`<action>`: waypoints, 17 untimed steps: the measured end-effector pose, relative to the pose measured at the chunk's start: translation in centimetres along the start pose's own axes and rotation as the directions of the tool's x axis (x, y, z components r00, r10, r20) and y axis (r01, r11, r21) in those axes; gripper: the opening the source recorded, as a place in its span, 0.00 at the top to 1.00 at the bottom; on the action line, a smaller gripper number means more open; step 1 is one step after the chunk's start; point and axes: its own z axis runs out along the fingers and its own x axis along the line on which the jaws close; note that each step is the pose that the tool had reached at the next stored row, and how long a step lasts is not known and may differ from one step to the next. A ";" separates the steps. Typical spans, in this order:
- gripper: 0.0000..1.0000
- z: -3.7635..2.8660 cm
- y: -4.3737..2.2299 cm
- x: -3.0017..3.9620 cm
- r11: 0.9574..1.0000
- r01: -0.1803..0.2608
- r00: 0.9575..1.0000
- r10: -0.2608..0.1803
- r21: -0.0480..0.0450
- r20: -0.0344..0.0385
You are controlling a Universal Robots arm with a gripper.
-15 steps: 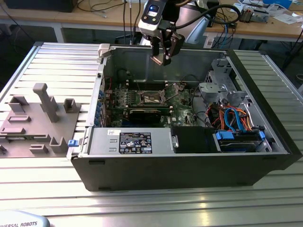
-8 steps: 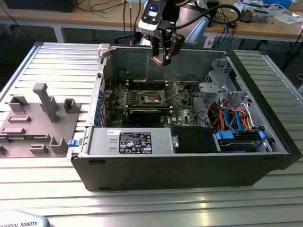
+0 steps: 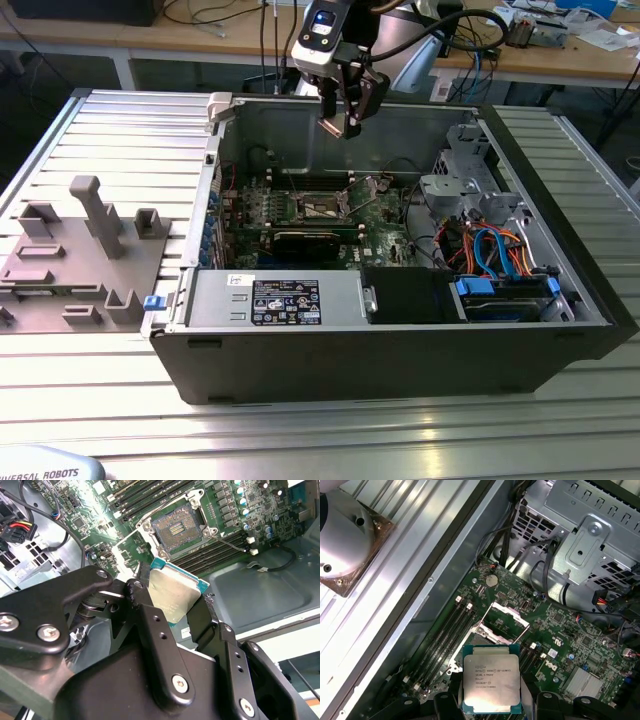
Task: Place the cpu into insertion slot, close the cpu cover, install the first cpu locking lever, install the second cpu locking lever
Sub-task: 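Place the cpu into insertion slot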
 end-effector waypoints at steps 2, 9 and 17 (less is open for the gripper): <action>0.46 0.00 0.00 0.00 1.000 -0.001 1.000 0.001 0.000 0.000; 0.46 0.00 0.00 0.00 1.000 -0.004 1.000 0.004 0.000 0.000; 0.46 0.00 0.00 0.00 1.000 -0.007 1.000 0.007 0.000 0.001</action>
